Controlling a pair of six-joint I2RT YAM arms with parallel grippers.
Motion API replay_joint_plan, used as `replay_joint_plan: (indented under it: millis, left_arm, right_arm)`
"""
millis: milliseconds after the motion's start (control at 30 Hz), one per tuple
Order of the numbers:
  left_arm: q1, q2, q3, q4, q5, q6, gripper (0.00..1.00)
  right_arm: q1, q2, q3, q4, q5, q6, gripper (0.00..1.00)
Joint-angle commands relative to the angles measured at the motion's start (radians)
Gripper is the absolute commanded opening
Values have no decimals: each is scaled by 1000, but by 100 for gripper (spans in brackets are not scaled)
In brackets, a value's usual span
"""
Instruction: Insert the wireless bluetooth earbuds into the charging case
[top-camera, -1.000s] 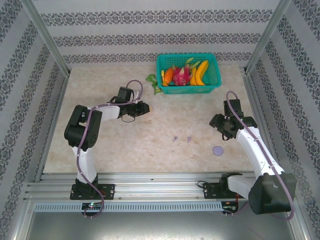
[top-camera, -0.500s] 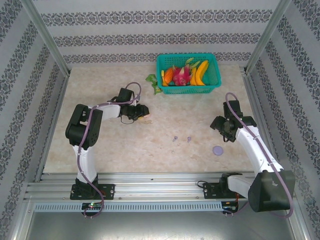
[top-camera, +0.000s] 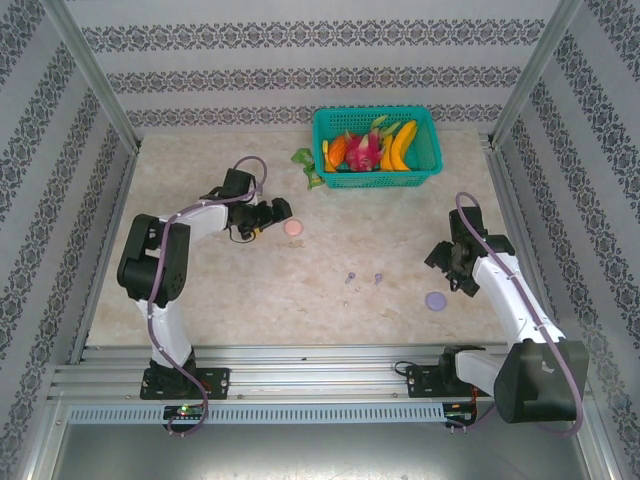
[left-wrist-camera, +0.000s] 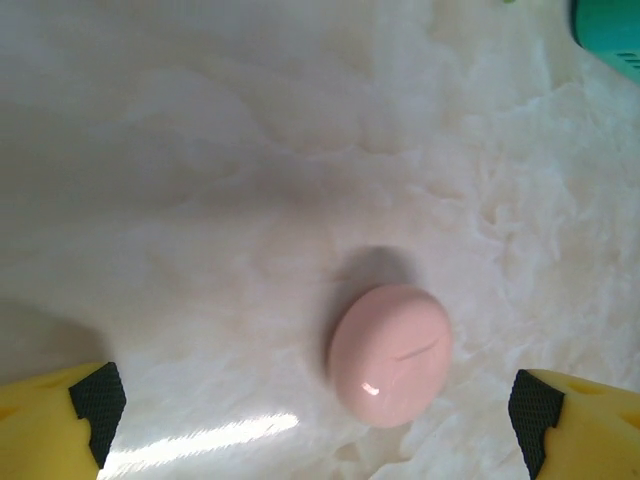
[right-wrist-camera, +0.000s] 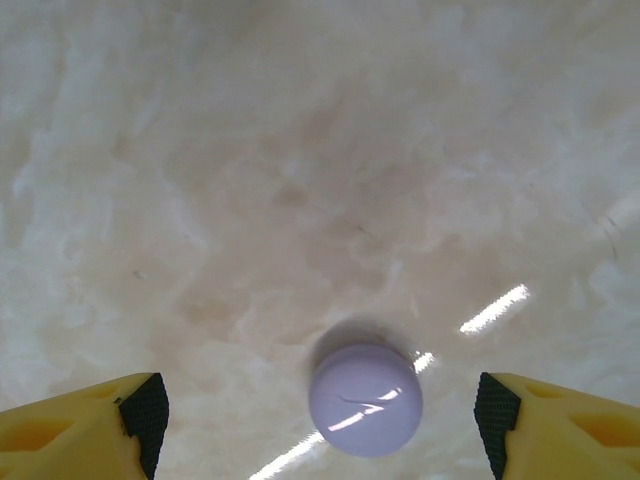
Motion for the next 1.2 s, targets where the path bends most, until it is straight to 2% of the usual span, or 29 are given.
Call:
replay_joint_plan:
  millis: [0, 400, 700, 1167]
  left_arm:
    - [9, -90, -25, -27, -49, 4, 100]
    - [-12, -253, -74, -3, -57, -24, 100]
    - [-53, -258, -52, -1, -67, -30, 100]
    - [-68, -255, -54, 4, -71, -17, 100]
  right_arm:
    - [-23, 21, -35, -44, 12, 42, 82]
    - [-26, 46, -179, 57, -121, 164, 81]
    - [4, 105, -185, 110, -131, 193, 79]
    - [24, 203, -161, 164, -92, 172, 69]
